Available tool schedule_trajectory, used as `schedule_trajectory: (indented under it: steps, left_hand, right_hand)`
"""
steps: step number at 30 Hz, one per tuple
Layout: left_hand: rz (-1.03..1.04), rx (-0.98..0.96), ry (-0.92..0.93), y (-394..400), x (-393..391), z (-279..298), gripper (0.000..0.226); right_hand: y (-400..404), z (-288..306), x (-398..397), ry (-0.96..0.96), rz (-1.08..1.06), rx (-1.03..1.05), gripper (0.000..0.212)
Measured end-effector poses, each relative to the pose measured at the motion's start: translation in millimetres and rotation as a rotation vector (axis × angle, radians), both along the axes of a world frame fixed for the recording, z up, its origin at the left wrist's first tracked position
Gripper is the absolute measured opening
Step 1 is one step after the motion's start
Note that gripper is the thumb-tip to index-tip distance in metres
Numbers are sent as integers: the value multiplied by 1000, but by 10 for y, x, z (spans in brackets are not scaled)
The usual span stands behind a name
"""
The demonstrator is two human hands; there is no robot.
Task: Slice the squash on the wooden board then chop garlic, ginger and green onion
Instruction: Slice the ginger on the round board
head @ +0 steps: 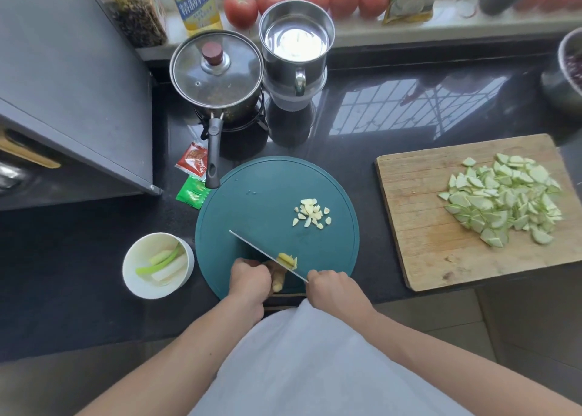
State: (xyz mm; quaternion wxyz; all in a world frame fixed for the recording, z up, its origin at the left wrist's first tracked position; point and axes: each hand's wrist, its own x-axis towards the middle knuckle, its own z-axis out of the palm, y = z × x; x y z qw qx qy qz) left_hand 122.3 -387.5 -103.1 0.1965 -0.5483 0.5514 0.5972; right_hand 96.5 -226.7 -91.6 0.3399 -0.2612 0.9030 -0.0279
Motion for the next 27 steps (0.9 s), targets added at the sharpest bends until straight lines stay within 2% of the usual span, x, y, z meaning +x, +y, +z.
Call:
schedule_trajectory:
  steps: [6,10,16,19,24,27]
  left_hand:
    - [16,-11,32,37,38,53,39]
    - [18,-9,45,27,43,40,44]
    - [15,-52,14,60,23,66,32]
    - [26,-75,8,36,44,78,26]
    - [11,-108,22,-35,91,33,31]
    - [39,-87,40,-33,79,51,23]
  right_hand:
    - [103,92,18,-70,-86,-23,14]
    - [417,150,150,-17,-97,11,14]
    - [-97,50,56,-14,-122,-15,9]
    - [-156,32,27,48,-115,-42,13]
    - [103,153,-83,144,-168,-82,19]
    - [144,251,-139,130,-228,-148,27]
